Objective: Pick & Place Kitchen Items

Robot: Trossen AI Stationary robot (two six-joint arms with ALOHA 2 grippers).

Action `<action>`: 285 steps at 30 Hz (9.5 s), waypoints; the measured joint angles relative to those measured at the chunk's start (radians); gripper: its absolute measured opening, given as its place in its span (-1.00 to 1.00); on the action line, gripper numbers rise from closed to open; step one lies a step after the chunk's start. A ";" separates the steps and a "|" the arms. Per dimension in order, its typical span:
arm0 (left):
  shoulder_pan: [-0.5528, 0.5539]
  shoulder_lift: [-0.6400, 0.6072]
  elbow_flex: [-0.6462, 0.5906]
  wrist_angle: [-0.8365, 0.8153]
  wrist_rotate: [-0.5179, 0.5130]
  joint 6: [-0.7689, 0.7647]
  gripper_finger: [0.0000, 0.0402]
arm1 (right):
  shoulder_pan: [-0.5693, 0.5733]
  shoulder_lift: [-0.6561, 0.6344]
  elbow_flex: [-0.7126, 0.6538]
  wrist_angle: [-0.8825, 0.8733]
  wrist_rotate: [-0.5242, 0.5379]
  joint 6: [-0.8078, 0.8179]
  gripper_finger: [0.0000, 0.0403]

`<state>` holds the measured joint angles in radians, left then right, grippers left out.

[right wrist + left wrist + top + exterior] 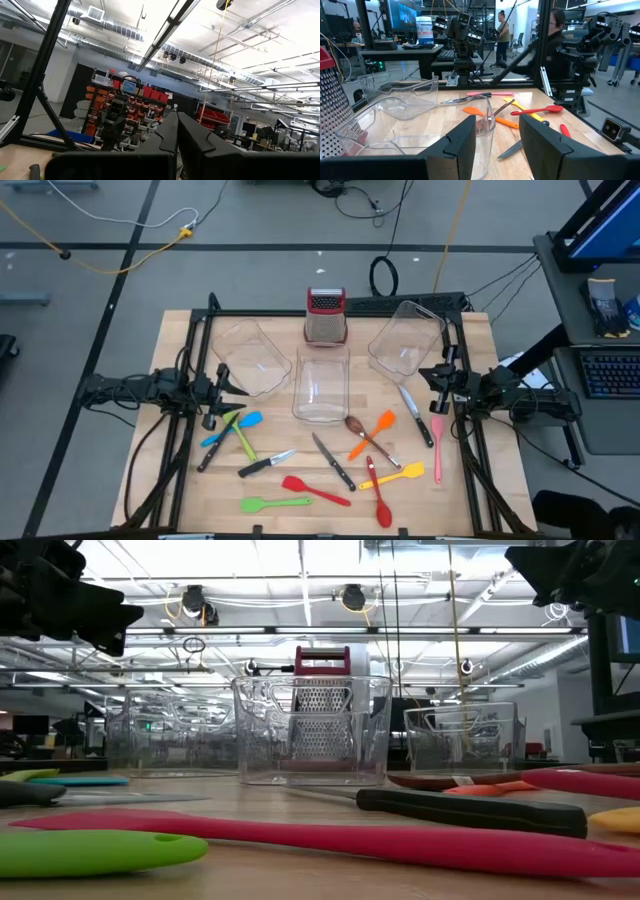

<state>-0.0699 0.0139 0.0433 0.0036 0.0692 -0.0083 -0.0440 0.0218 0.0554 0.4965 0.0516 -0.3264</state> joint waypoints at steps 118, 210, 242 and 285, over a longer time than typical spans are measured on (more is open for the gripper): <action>0.004 0.000 0.000 0.060 -0.072 0.005 -0.24 | 0.000 0.001 0.000 -0.001 -0.003 0.286 -0.98; 0.003 0.000 0.002 -0.074 -0.069 -0.024 -0.24 | 0.508 1.272 0.759 -1.023 -0.136 1.320 -0.41; 0.003 0.000 0.001 -0.074 -0.068 -0.053 -0.24 | 0.490 1.450 0.759 -0.968 -0.127 1.387 -0.41; 0.003 0.000 0.000 -0.076 -0.069 -0.047 -0.24 | 0.491 1.448 0.758 -0.866 -0.104 1.437 -0.41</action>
<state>-0.0669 0.0139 0.0437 -0.0719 0.0006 -0.0551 0.4469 1.4700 0.8135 -0.3698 -0.0523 1.1107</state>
